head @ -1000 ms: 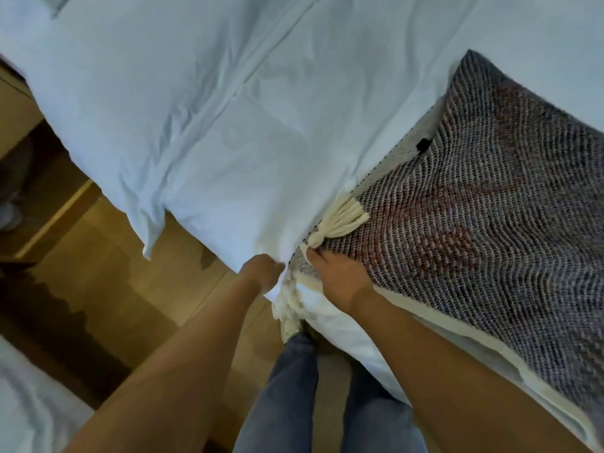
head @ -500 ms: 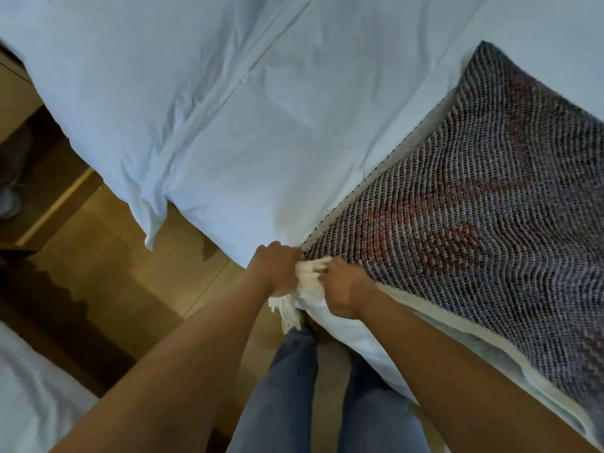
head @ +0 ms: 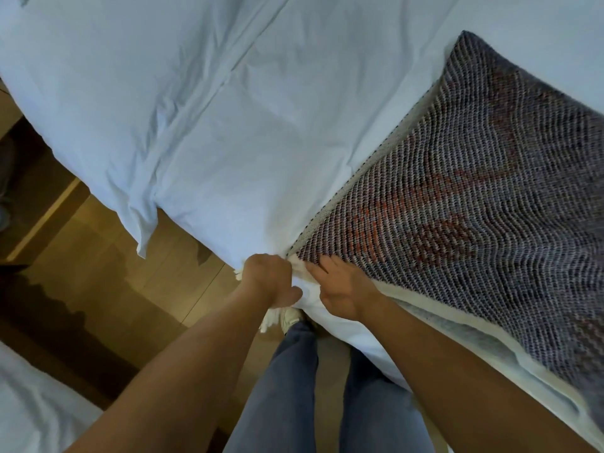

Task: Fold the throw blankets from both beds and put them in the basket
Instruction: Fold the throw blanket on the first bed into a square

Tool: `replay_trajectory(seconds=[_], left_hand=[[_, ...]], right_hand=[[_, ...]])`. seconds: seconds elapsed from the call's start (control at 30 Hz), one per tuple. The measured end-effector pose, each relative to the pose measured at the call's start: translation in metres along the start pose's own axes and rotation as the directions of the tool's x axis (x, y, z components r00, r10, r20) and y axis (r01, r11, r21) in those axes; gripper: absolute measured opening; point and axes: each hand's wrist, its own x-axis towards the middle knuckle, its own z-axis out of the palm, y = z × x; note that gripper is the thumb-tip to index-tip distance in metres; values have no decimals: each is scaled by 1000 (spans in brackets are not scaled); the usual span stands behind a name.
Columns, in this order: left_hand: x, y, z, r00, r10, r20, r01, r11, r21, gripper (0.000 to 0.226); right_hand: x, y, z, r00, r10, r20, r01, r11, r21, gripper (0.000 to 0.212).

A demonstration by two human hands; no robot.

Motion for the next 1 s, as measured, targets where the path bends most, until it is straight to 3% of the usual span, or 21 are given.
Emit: replay_trajectory(seconds=[0.07,0.13,0.27,0.37,0.43,0.57,0.63,0.77,0.9,1.0], left_hand=[[2,9,-9,994,48,-94,-47,999,10,22],[7,24,-17,968,149,-202,-145,989,34,13],[20,66,-24,876,417,-241,-392,908,148,31],[28,97,-27,826,518,-222,-482,853,198,41],[29,114,-26,799,556,-230,-509,828,234,36],[30,134,-26,776,602,-190,-522,781,343,27],[29,136,-27,780,612,-131,-527,755,391,28],[19,134,-15,740,655,151,-608,557,566,27],[16,137,-10,875,475,96,-455,738,498,33],[11,157,-8,886,462,29,-433,805,406,38]], right_hand=[[-12,5,-6,984,11,-177,-2,999,48,35],[-27,15,-10,969,40,-245,-31,999,40,28],[-68,41,-4,975,161,-155,-170,984,-47,36],[-101,62,5,940,301,-161,-308,951,-19,43],[-116,72,9,890,418,-182,-429,903,-25,43],[-133,83,19,810,580,-88,-574,814,84,23],[-136,80,27,820,567,-75,-552,819,154,24],[-129,56,43,886,463,15,-454,860,233,29],[-134,51,57,844,536,5,-513,806,294,36],[-156,56,56,798,591,-119,-521,775,357,31]])
